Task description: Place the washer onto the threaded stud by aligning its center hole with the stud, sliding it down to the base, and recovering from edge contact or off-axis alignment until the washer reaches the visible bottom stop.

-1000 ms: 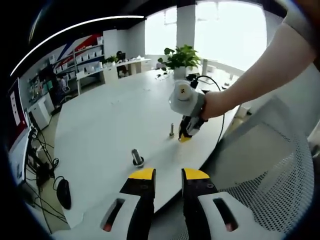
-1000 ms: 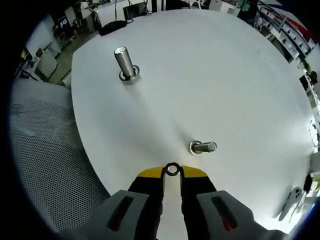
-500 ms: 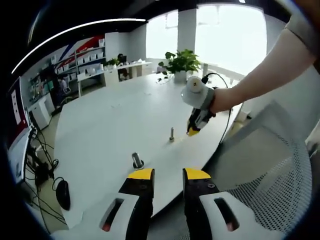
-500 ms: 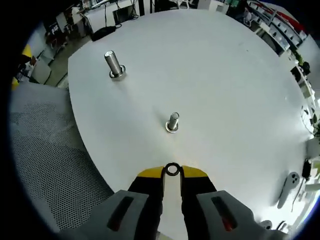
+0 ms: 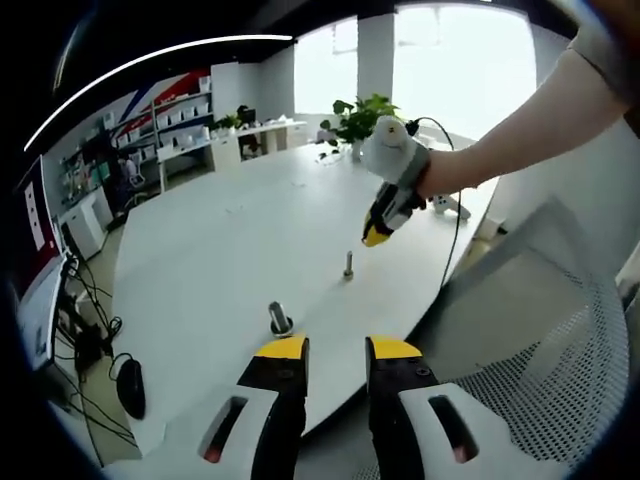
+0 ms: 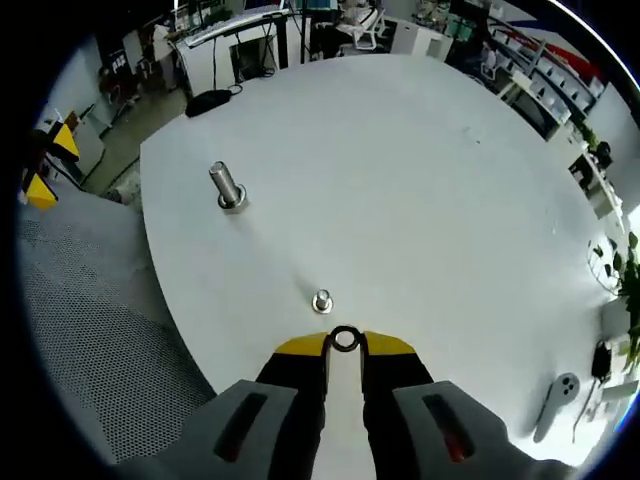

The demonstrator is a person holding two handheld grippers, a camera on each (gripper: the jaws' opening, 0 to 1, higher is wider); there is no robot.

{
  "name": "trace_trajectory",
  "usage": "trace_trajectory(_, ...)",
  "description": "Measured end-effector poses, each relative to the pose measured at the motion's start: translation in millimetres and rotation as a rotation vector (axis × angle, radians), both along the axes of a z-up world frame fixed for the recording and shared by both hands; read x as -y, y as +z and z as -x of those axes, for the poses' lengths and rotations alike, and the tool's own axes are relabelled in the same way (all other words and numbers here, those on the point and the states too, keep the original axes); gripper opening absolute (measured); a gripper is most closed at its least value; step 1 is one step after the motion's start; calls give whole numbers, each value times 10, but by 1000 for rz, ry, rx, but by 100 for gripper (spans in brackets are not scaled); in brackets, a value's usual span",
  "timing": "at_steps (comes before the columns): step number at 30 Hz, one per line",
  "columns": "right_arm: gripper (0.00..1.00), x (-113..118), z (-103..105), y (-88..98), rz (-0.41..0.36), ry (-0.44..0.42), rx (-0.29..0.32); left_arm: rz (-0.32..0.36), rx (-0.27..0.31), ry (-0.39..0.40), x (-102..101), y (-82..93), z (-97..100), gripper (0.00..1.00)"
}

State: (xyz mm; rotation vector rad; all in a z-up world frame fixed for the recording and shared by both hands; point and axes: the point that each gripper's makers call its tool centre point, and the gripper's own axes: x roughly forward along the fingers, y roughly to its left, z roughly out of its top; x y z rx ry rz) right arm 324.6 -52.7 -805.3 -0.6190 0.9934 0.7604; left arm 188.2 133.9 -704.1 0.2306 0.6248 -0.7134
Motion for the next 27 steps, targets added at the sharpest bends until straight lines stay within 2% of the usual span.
trace_trajectory(16, 14, -240, -35, -49, 0, 81, 17, -2, -11, 5, -11, -16, 1, 20)
trace_trajectory(27, 14, -298, -55, -146, 20, 100, -7, -4, -15, -5, 3, -28, 17, 20)
